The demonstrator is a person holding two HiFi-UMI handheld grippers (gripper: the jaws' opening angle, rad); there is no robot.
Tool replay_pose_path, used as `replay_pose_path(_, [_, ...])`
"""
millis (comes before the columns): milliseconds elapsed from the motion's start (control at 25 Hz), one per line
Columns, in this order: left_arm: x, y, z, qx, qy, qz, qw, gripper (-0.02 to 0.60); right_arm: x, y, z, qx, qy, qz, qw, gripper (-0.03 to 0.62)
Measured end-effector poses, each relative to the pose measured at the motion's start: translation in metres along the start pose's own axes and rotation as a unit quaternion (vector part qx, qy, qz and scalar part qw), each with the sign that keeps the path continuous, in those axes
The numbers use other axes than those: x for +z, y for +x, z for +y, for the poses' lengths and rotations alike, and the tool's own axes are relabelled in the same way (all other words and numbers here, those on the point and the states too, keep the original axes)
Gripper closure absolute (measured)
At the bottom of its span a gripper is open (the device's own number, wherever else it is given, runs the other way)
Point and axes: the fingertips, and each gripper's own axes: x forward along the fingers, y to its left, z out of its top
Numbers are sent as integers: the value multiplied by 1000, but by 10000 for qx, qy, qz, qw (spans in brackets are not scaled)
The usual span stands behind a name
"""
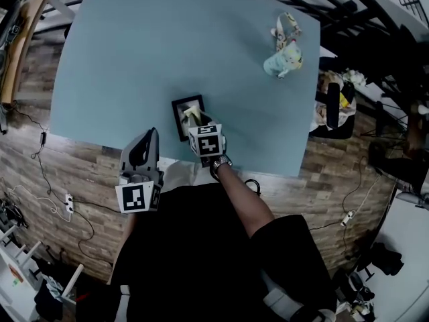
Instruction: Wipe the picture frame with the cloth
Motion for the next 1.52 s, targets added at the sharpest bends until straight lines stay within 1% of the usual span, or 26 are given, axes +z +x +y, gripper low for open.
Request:
replay_pose_path(200, [8, 11, -14, -250, 72, -248, 9994, 584, -3, -8, -20, -186, 183, -64, 9996, 536])
replay_pose_path(400, [6, 18, -28, -387, 71, -45, 9992, 584, -5, -16, -37, -316, 303, -105, 9990, 536])
replay_pose_path(600, [9, 20, -38, -503, 119, -120, 9986, 584, -4, -27, -50, -426, 421, -201, 9980, 536])
replay_pose_path(720, [7, 17, -38, -487, 103, -58, 9987, 584, -5, -31, -51, -439, 464, -248, 9977, 536])
replay_pose_path(920, [8, 9, -35, -411, 93, -88, 9991, 584, -5, -34, -40, -362, 412, -285, 9981, 536])
replay_pose_path(1520, [7, -27, -7, -161, 92, -175, 9997, 584, -12, -27, 27, 37, 46, -268, 9996, 536])
